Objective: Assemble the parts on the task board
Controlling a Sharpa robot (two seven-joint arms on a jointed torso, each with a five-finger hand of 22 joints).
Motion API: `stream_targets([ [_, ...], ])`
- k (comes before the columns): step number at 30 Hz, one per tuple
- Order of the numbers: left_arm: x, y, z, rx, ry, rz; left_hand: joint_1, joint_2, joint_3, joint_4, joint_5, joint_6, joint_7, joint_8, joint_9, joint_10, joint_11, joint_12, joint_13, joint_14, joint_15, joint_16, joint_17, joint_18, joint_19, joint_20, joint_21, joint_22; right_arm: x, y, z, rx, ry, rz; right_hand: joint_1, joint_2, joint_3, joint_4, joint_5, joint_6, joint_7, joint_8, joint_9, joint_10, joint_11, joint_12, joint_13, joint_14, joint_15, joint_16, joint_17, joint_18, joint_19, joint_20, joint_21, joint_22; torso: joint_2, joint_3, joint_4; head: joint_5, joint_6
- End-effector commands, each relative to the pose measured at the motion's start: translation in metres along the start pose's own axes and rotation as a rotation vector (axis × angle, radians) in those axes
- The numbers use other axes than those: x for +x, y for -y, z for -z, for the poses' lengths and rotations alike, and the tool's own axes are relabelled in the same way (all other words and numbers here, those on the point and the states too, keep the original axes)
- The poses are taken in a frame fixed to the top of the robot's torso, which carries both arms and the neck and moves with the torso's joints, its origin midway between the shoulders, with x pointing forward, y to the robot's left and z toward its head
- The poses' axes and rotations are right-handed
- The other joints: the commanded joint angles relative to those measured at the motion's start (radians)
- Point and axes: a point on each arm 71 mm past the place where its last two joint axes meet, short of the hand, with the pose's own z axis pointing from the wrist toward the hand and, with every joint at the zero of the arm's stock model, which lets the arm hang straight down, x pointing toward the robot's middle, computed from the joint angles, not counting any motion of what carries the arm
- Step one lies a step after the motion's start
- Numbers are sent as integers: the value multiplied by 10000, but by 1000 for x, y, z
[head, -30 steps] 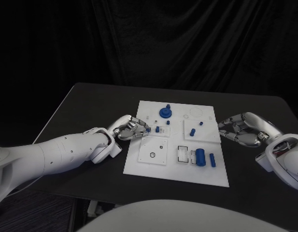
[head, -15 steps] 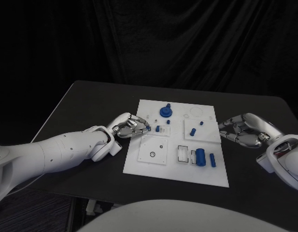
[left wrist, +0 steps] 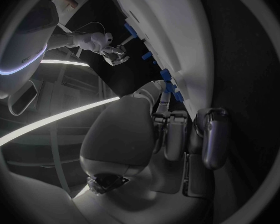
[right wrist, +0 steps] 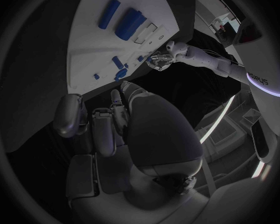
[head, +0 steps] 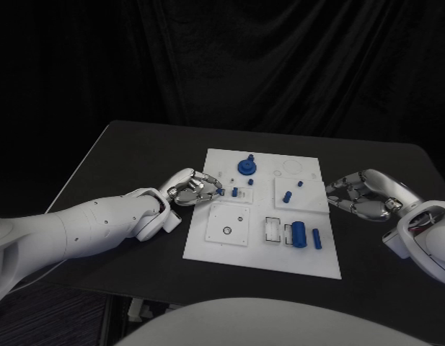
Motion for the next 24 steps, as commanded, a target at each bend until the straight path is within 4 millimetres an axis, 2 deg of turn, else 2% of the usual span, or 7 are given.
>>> stream_targets([
  [1, 9, -22, 13, -1306, -162, -875, -24, -5, 61, -24, 27, 161, -65, -106, 99, 1055, 102, -42, 2627, 1075, 81, 27, 2635, -85, 498, 78, 105, 2361, 2, 1, 1, 110, -123, -14, 127, 4, 69, -42, 67, 74, 8, 38, -22, -49, 47, -34, -13, 131, 66, -59, 1095, 131, -20, 41, -51, 1507, -10, -11, 1, -6, -2],
  [16, 9, -30, 16, -2265, -290, -1130, -127, 24, 106, -22, -136, 125, -48, -203, 27, 1055, 115, -42, 2627, 1075, 89, 27, 2635, -67, 473, 92, 58, 2337, 2, 1, 1, 195, -206, -20, 170, 5, 87, -65, 111, 77, 15, 36, -33, -59, 55, -38, -18, 126, 70, -64, 1089, 138, -35, 46, -82, 1501, -10, -20, 24, -45, -2],
  [20, 9, -30, 16, -2351, -341, -1104, -167, 32, 115, -11, -175, 59, -31, -256, -3, 1055, 128, -42, 2627, 1075, 97, 27, 2635, -57, 453, 98, 25, 2324, 3, 1, 1, 224, -236, -17, 170, 5, 87, -65, 111, 77, 15, 36, -33, -59, 55, -38, -18, 126, 70, -64, 1089, 138, -35, 46, -82, 1501, 5, -21, 1, -40, -2],
  [24, 9, -31, 16, -2401, -404, -1066, -169, 35, 117, -10, -177, 55, -31, -260, -5, 1055, 129, -42, 2627, 1075, 98, 27, 2635, -56, 451, 99, 23, 2323, 3, 1, 1, 238, -258, -15, 181, 7, 93, -71, 123, 75, 18, 34, -36, -71, 57, -45, -29, 121, 72, -70, 1083, 141, -43, 48, -97, 1498, -2, -30, 8, -64, -2],
])
